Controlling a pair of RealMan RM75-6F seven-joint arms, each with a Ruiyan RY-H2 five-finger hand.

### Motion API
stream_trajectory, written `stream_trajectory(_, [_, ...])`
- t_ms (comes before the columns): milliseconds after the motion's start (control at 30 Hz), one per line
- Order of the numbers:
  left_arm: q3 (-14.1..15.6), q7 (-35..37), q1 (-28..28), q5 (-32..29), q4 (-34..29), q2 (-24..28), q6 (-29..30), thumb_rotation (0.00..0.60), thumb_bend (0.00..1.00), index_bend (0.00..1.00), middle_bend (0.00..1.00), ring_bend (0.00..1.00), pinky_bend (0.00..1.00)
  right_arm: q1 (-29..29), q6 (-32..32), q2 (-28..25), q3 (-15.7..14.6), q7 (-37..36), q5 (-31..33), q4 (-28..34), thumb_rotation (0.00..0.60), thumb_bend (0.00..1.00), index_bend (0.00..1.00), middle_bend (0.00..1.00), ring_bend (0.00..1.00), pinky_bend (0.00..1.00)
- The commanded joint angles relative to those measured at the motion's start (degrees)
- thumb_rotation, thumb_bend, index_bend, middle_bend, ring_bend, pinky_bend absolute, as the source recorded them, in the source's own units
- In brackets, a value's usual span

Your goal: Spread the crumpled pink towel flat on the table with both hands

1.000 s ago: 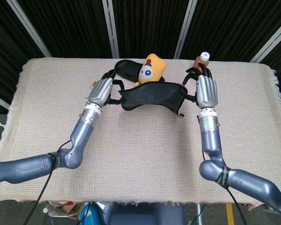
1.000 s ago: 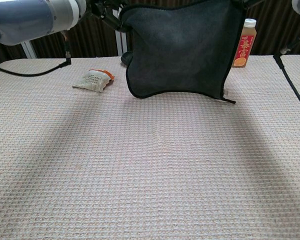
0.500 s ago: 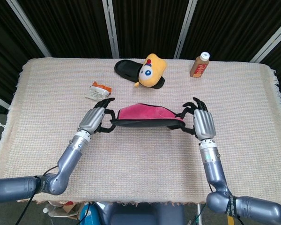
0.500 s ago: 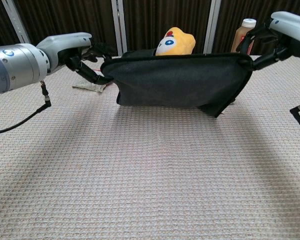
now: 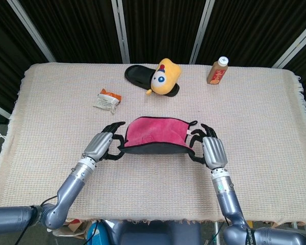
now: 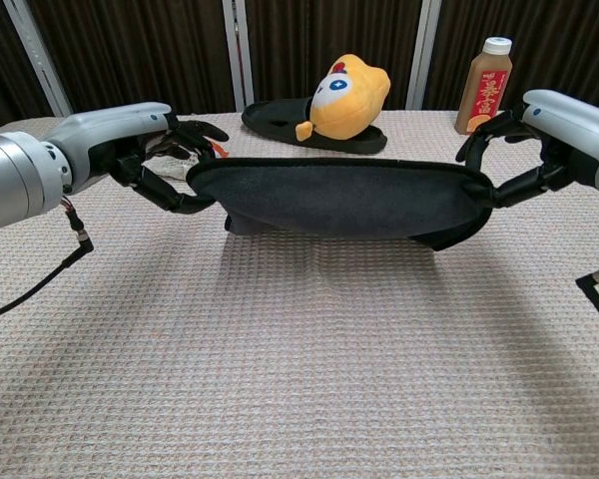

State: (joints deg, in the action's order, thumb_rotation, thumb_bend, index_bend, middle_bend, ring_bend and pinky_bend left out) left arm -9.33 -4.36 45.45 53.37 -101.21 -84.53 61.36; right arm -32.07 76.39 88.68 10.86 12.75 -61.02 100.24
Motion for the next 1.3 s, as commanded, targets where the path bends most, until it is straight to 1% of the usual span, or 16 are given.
stream_trajectory(33, [0.5, -0.2, -0.7, 0.9, -0.8, 0.1, 0.2, 0.600, 0.51, 0.67, 0.04, 0.00, 0.00, 0.6, 0.1, 0.1, -0.4, -0.1, -0.5, 0.4, 0.600, 0.64, 0.73, 0.33, 0.10, 0.11])
stream_trajectory(267, [1.9, -1.1, -2.6, 3.7, -3.1, 0.3, 0.8, 0.600, 0.51, 0.67, 0.05, 0.00, 0.00, 2.8, 0.5, 0.7, -2.9, -0.4, -3.6, 1.0, 0.600, 0.64, 0.73, 0.33, 0.10, 0.11])
stream_trajectory(467, [3.4, -1.2, -4.5, 5.6, -3.8, 0.3, 1.0, 0.600, 0.51, 0.67, 0.05, 0.00, 0.00, 4.6, 0.7, 2.1, -5.1, -0.2, -5.9, 0.8, 0.600, 0.64, 0.73, 0.33, 0.10, 0.11])
stream_trajectory(600, [4.2, -0.5, -5.6, 7.1, -3.7, 0.6, 0.9, 0.600, 0.51, 0.67, 0.05, 0.00, 0.00, 5.7, 1.1, 3.0, -6.0, 0.2, -7.3, 0.5, 0.600, 0.64, 0.73, 0.33, 0.10, 0.11])
stream_trajectory(900, [5.6, 1.5, -7.6, 9.8, -2.4, 0.7, 0.1, 0.600, 0.51, 0.67, 0.05, 0.00, 0.00, 7.3, 1.0, 5.3, -7.5, 1.3, -8.5, -1.2, 0.600, 0.64, 0.73, 0.33, 0.10, 0.11])
stream_trajectory(1300, [6.0, 3.0, -8.5, 11.7, -0.1, 0.0, -3.1, 0.600, 0.50, 0.65, 0.04, 0.00, 0.00, 8.5, 0.1, 7.3, -7.6, 3.3, -9.8, -2.4, 0.600, 0.64, 0.72, 0.33, 0.10, 0.11])
